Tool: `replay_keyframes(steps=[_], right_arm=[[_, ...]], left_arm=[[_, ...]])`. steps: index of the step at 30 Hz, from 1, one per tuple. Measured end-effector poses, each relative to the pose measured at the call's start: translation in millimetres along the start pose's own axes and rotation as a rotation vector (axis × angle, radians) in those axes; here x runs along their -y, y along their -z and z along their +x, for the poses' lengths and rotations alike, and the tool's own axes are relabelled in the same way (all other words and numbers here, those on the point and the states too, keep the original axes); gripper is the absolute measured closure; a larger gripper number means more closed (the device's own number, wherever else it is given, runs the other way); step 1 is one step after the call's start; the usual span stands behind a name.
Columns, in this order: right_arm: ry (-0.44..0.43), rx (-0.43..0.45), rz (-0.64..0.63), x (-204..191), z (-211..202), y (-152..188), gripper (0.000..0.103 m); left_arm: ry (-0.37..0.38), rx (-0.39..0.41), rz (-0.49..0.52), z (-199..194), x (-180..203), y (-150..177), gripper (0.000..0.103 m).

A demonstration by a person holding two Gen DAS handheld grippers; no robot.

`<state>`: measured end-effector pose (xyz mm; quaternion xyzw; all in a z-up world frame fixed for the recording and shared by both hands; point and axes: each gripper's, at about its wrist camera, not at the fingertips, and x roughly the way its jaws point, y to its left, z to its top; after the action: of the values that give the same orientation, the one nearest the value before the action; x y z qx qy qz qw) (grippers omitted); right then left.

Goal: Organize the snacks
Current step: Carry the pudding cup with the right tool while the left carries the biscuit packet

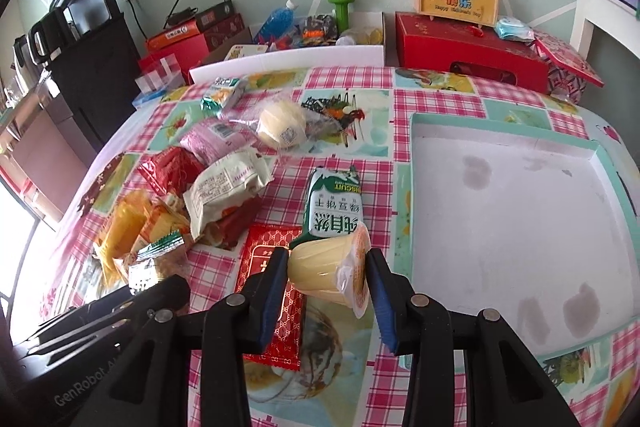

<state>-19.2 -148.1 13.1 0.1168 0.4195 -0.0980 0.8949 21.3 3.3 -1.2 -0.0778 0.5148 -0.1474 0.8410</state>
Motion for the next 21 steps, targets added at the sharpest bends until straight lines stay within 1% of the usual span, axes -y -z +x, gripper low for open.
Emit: replay_keyframes(steps=[3, 6, 10, 14, 21], right_arm=[[0.001, 0.016, 0.030, 8.4, -4.7, -4.2, 0.060], [0.026, 0.043, 0.055, 19.8, -10.5, -9.7, 0.060], [0.071, 0.075, 0.102, 42.0, -16.9, -17.2, 0.060], [0.111, 0.092, 0.172, 72.1, -21.6, -23.0, 0.060], [0.170, 0.119, 0.299, 131.1, -30.1, -28.7, 0.060]], left_arm=[[-0.005, 0.021, 0.026, -0.6, 9.6, -2.9, 0.052], [-0.003, 0.030, 0.054, 1.1, 20.8, -5.3, 0.052], [0.045, 0.042, 0.099, 1.5, 46.0, -12.2, 0.052], [0.069, 0.071, 0.184, 4.5, 84.5, -19.6, 0.052], [0.125, 0.070, 0.303, 18.5, 151.7, -29.4, 0.052]])
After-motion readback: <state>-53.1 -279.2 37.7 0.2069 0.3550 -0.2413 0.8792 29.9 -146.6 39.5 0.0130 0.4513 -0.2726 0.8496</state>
